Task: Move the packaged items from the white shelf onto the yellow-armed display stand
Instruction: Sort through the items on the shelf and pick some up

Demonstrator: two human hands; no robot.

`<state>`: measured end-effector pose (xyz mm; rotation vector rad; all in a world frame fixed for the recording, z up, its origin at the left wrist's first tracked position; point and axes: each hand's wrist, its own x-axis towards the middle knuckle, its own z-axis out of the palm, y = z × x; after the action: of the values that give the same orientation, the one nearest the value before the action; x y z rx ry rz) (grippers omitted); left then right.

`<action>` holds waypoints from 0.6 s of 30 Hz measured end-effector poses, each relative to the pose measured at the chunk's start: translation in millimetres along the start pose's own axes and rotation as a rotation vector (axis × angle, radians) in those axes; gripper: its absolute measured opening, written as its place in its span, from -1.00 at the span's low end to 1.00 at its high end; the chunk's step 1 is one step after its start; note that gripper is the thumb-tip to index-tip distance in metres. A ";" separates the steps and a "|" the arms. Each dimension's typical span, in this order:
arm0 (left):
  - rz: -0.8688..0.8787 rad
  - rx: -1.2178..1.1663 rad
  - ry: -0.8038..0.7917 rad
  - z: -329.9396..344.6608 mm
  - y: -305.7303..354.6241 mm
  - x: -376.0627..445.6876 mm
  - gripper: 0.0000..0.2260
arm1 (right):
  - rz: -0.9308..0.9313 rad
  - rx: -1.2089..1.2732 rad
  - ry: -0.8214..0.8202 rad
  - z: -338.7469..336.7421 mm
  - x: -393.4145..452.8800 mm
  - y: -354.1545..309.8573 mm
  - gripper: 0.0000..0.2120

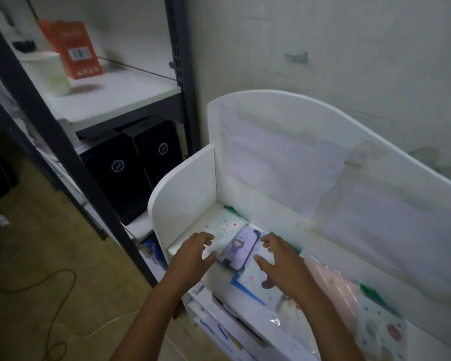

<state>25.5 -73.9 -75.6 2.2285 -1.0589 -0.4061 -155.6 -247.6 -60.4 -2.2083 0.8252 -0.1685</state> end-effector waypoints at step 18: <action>0.026 0.199 -0.185 14.1 -53.9 81.1 -0.45 | 0.145 -0.075 0.238 42.1 19.7 -23.7 -0.62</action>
<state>100.7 -116.9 -122.2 2.3841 -1.2725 -0.5232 -113.0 -221.9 -76.0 -2.2155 1.1344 -0.3391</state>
